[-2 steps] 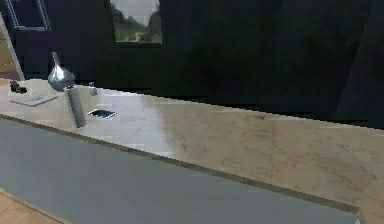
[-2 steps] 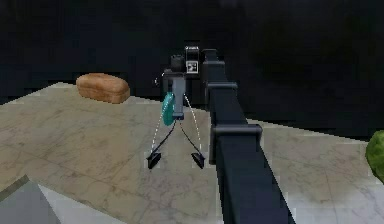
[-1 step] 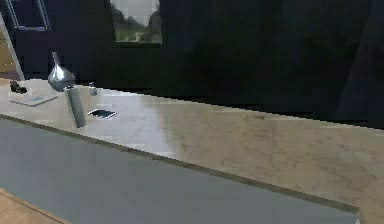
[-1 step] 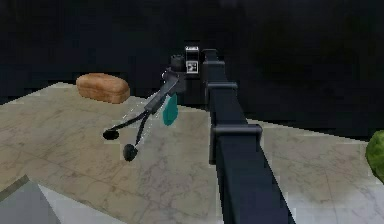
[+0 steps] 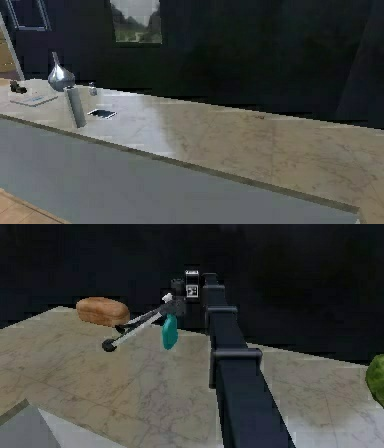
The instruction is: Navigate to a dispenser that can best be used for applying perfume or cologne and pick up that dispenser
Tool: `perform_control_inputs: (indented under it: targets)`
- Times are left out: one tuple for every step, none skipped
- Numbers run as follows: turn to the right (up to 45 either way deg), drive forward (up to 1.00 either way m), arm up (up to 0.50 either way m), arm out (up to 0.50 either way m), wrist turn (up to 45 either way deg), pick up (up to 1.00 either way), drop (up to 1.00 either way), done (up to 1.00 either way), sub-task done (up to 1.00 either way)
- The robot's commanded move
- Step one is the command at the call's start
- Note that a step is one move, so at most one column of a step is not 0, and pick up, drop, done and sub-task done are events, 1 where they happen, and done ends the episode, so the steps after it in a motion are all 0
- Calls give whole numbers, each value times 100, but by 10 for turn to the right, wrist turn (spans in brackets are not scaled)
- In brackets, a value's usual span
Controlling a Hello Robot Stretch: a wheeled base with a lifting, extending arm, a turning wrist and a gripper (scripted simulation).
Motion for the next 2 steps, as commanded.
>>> perform_control_inputs:
  targets:
    - [0,0,0,0,450,0,0,0,0]
    - [0,0,0,0,240,0,0,0,0]
